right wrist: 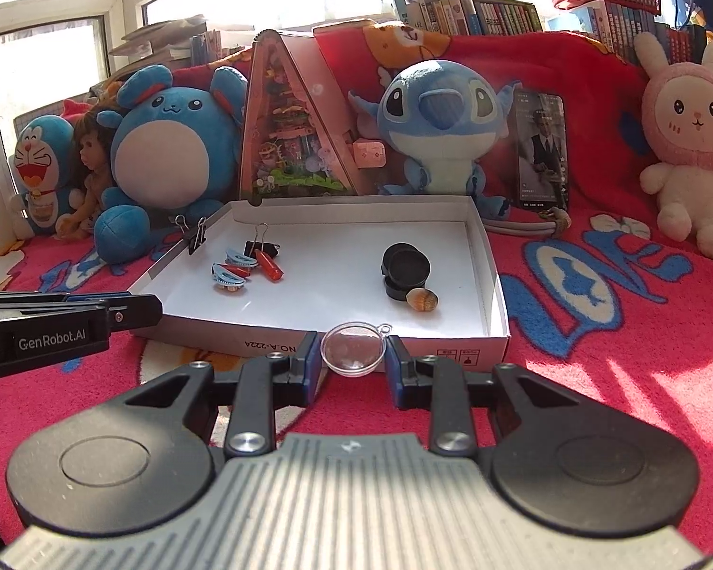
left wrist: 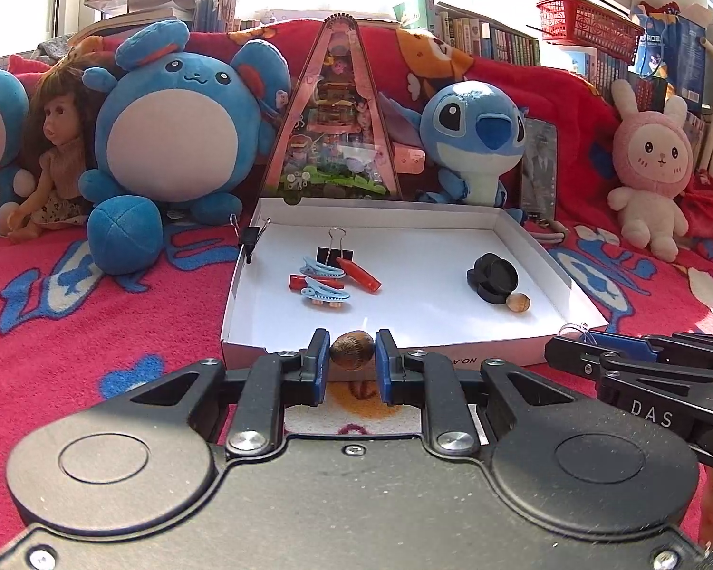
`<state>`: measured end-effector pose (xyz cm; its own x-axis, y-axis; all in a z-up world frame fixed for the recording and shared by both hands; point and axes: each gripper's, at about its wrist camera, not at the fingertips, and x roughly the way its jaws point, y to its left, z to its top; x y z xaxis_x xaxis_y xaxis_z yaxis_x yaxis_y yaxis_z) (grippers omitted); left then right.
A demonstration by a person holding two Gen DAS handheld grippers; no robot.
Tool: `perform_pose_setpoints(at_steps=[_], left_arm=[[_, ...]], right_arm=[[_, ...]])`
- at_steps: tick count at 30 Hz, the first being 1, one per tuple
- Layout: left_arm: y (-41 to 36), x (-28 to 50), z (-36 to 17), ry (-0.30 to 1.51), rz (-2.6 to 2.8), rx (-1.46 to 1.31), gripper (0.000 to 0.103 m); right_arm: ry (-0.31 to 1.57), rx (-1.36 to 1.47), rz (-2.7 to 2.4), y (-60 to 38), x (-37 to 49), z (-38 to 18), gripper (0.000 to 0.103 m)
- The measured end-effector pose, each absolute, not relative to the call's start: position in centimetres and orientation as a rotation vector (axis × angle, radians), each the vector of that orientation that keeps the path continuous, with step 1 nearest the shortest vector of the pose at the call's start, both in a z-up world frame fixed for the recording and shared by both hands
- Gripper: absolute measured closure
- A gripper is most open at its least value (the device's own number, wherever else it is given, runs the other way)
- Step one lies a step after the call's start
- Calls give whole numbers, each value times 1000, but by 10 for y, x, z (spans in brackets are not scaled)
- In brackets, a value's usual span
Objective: Organize rigid objects
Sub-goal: 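Carry the acorn and clear plastic cup into the box with both tools, then release the acorn with the left tool while the right tool sets down the clear cup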
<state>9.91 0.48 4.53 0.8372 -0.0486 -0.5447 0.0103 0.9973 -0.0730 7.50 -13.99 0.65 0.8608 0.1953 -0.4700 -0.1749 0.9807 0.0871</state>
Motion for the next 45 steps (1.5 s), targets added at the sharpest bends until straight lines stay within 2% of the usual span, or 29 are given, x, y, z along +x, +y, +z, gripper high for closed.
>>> perform_pose_setpoints(at_steps=[28,45], left_arm=[[13,188,36,688,19,-85,84],[20,201,29,707,41,-102,84]], right_arm=[[560,54,175,-130,144,15,69],[599,77,155,-130,165,10,69]])
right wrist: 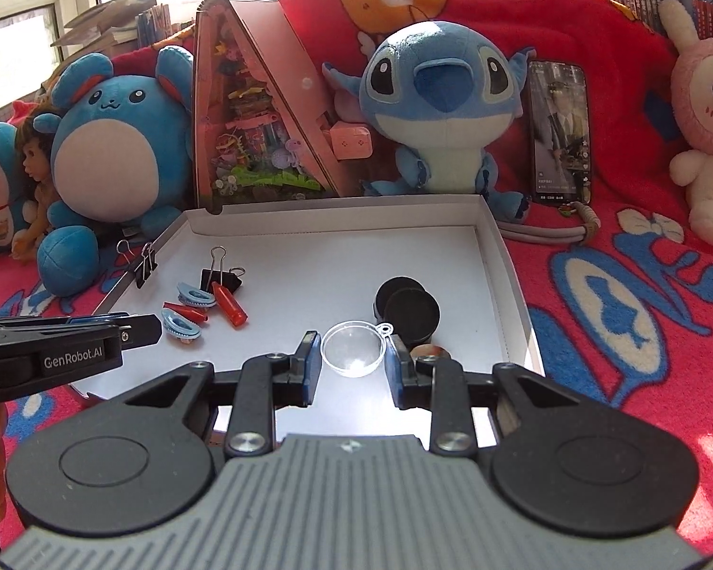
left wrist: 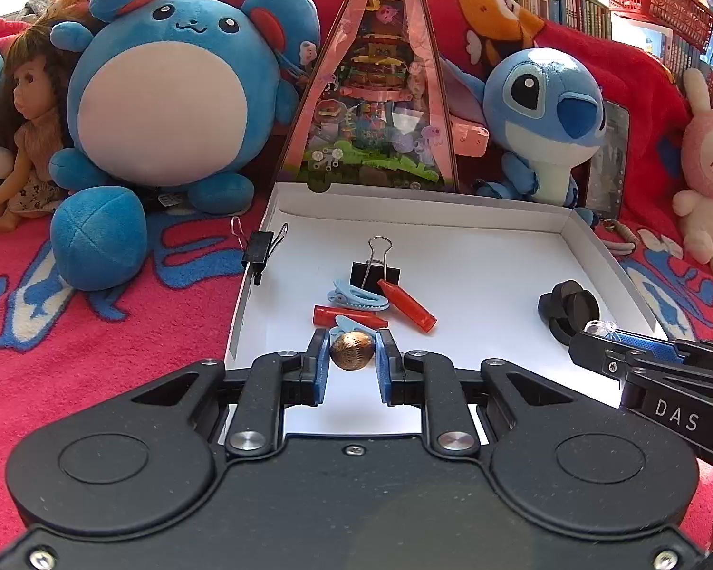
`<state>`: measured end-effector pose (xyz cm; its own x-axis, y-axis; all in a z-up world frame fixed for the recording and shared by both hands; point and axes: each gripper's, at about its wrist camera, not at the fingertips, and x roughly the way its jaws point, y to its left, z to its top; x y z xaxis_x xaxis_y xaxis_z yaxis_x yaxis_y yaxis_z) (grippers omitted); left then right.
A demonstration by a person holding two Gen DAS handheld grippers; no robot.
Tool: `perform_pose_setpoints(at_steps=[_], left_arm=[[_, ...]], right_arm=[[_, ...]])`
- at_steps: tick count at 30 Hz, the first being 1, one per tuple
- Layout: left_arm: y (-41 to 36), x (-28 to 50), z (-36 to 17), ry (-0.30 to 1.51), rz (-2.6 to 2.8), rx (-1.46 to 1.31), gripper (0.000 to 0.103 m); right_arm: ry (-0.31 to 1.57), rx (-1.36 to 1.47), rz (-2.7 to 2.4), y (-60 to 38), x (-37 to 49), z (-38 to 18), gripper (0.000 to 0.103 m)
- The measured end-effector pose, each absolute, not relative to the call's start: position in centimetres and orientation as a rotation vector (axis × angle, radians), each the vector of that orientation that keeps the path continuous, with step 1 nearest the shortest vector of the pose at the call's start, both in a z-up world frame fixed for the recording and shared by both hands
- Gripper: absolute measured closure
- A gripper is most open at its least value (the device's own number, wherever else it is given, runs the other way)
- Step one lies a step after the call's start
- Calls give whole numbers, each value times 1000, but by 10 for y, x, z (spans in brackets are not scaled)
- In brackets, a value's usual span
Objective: Organize rigid objects
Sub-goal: 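Release the acorn with the left tool while the right tool sets down the clear cup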
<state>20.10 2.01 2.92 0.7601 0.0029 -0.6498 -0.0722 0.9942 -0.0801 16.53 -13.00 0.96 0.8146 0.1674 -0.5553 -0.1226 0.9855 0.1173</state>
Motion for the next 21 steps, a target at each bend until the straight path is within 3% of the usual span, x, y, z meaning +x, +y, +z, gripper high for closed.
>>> perform_pose_setpoints(at_steps=[21], left_arm=[[17,213,18,690,63,-76,84]], right_arm=[[635,94,136,-130,186,0,69]])
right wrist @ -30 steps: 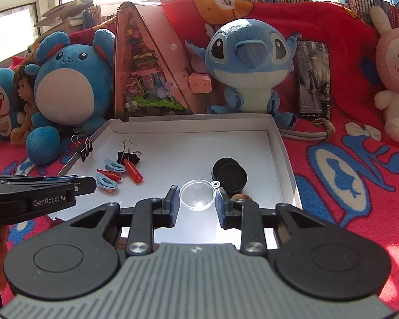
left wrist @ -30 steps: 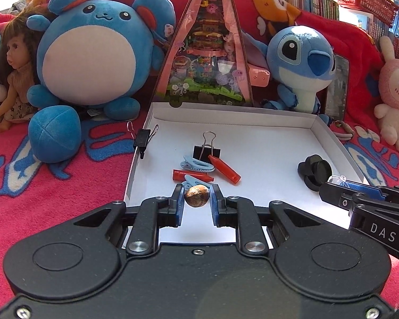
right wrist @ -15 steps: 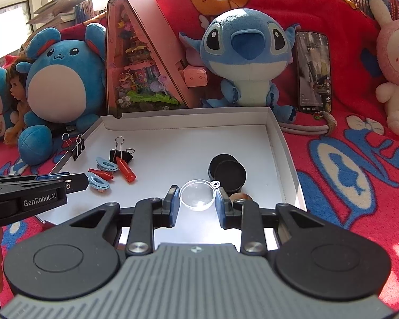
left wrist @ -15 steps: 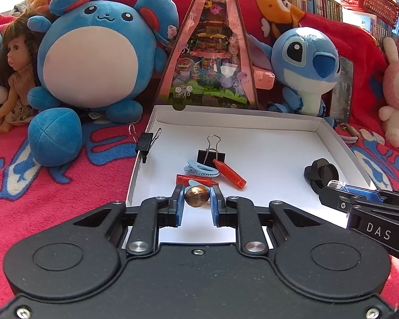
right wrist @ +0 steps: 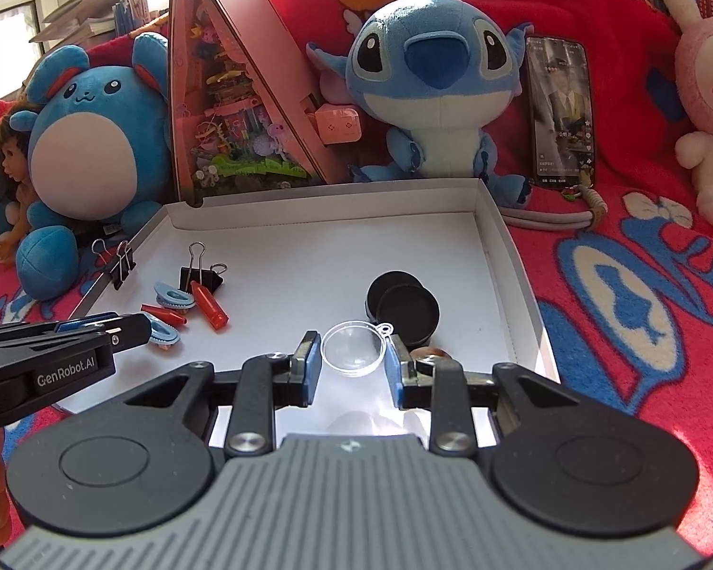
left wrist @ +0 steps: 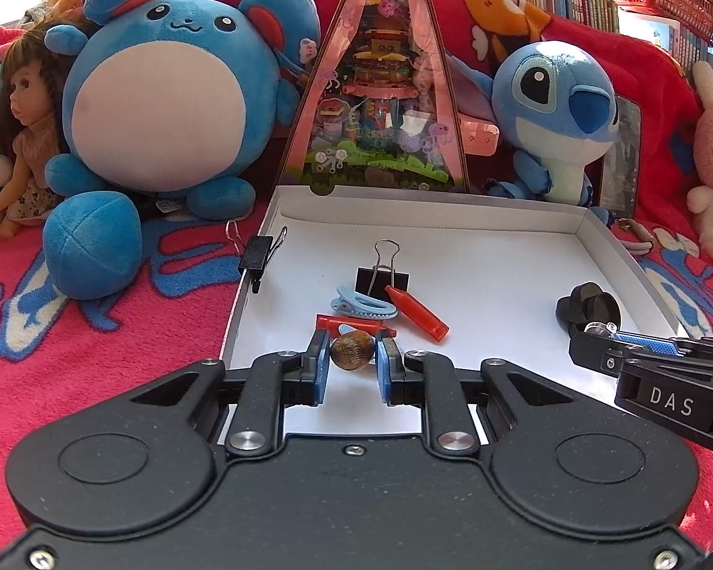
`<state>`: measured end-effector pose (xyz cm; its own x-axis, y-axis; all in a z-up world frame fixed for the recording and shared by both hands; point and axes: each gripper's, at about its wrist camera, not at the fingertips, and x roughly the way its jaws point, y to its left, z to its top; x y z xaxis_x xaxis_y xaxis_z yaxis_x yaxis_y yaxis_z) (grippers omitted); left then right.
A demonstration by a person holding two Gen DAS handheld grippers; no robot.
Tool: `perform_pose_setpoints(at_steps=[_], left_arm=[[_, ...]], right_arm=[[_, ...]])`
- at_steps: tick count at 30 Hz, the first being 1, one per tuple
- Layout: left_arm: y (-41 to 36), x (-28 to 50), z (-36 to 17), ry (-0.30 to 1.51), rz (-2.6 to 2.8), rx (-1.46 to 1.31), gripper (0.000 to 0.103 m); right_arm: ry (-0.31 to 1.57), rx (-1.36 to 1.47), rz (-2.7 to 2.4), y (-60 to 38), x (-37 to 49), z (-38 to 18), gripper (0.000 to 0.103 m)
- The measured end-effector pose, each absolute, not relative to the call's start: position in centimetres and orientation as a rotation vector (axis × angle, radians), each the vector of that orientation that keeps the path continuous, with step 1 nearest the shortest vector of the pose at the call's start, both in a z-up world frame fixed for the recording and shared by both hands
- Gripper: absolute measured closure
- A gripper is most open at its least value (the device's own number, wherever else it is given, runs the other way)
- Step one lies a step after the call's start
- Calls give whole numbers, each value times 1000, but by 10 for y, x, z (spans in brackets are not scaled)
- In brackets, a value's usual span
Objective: Organize rigid objects
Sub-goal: 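Release the acorn with the left tool while the right tool sets down the clear cup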
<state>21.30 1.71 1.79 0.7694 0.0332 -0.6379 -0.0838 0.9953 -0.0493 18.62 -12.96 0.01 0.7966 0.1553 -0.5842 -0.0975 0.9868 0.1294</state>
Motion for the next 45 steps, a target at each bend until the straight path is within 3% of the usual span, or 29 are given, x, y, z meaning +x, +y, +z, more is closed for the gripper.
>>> perform_pose_setpoints(at_steps=[45], left_arm=[[20,221,4,710,83,-84,83]], right_arm=[[673,97,139,-127,199,-9,66]])
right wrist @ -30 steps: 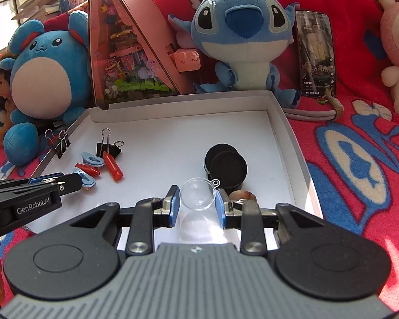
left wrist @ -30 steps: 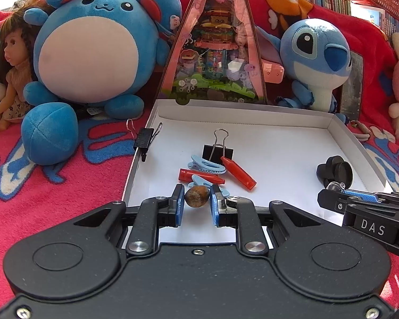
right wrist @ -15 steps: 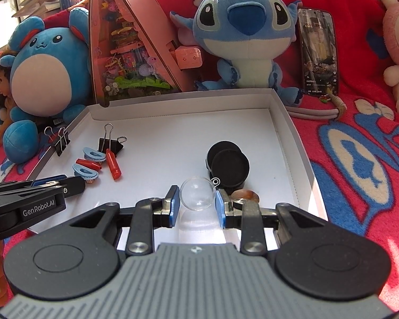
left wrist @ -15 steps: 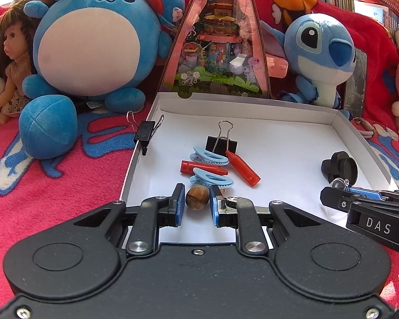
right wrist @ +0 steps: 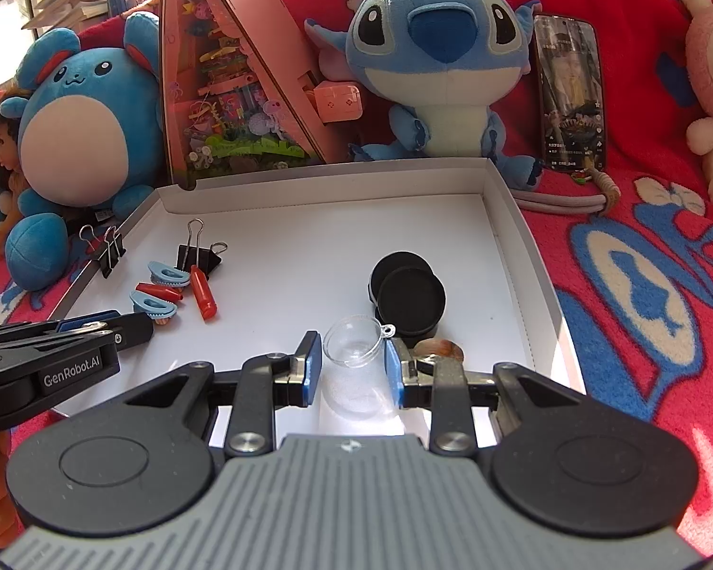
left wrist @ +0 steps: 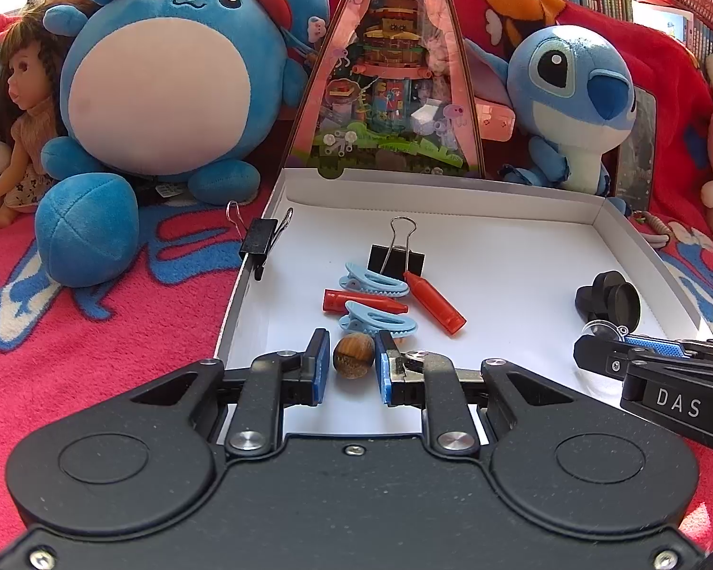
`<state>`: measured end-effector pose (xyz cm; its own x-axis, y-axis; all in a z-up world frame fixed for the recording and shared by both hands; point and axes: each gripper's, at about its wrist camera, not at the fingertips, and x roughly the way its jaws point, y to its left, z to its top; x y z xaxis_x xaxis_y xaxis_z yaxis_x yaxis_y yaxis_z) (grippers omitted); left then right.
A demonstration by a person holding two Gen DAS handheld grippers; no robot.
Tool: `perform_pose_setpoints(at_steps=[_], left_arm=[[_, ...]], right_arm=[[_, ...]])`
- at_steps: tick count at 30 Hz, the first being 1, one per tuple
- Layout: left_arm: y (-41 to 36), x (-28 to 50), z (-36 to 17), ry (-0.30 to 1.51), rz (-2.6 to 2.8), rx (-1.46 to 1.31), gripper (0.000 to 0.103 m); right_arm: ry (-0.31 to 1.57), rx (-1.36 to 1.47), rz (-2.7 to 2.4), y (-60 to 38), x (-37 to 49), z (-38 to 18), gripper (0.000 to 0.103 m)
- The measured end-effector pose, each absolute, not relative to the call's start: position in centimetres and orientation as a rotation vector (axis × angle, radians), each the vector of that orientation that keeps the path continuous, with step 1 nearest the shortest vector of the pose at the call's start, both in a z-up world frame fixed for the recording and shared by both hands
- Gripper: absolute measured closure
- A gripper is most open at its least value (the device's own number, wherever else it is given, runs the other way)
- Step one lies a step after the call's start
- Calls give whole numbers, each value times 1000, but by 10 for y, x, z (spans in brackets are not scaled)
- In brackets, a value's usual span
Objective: Organize rigid objects
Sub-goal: 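Release the acorn with the left tool while the right tool sets down the clear cup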
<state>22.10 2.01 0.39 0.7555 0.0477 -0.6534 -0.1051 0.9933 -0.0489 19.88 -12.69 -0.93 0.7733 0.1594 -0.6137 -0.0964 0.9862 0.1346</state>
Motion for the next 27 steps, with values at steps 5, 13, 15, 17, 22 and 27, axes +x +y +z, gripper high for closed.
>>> perform_pose_setpoints(at_steps=[5,13,15,17,22,27], left_arm=[[20,221,4,710,83,-84,83],[18,219,7,700,83,-80,67],[19,218,7,697,85,-83,66],[20,218,8,696,86,-84,65],[22,214,9,693,90,-84,60],[22,209,12,684,82,-76,53]], right_arm=[[672,97,140,-127,199,-9,65],[671,98,140,-128,198,-9,64],[667,99,142,-128,197,-9,64],[662,95,143,-128,195,-8,64],[648,89,145,-129,191,-3,51],[640,89,153,-130,186,1,49]])
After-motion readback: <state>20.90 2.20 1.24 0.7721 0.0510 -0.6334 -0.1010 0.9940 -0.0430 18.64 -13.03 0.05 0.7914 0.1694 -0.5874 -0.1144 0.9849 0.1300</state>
